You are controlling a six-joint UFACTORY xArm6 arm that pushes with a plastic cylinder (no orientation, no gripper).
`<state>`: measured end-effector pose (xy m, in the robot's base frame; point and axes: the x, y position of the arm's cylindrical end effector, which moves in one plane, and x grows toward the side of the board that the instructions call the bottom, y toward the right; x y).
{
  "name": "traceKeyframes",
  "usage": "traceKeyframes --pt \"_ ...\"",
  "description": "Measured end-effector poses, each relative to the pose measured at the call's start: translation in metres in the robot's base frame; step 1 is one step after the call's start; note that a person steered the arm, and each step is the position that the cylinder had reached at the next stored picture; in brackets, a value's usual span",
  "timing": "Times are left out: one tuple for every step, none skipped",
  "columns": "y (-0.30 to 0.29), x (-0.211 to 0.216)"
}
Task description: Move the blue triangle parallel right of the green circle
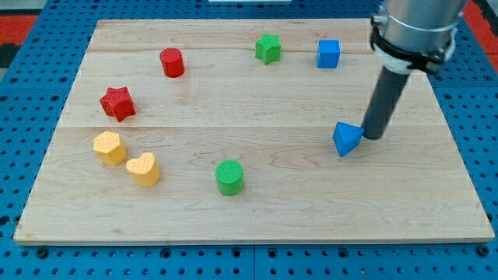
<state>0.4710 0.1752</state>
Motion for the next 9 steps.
traceKeyframes --pt "-0.047 0.016" --pt "-0.065 0.002" --pt "-0.052 -0.032" --pt "-0.085 -0.034" --pt "-0.127 -0.007" --pt "-0.128 0.017" --pt "-0.141 0.019" --pt "-0.177 0.013" --pt "-0.187 0.040"
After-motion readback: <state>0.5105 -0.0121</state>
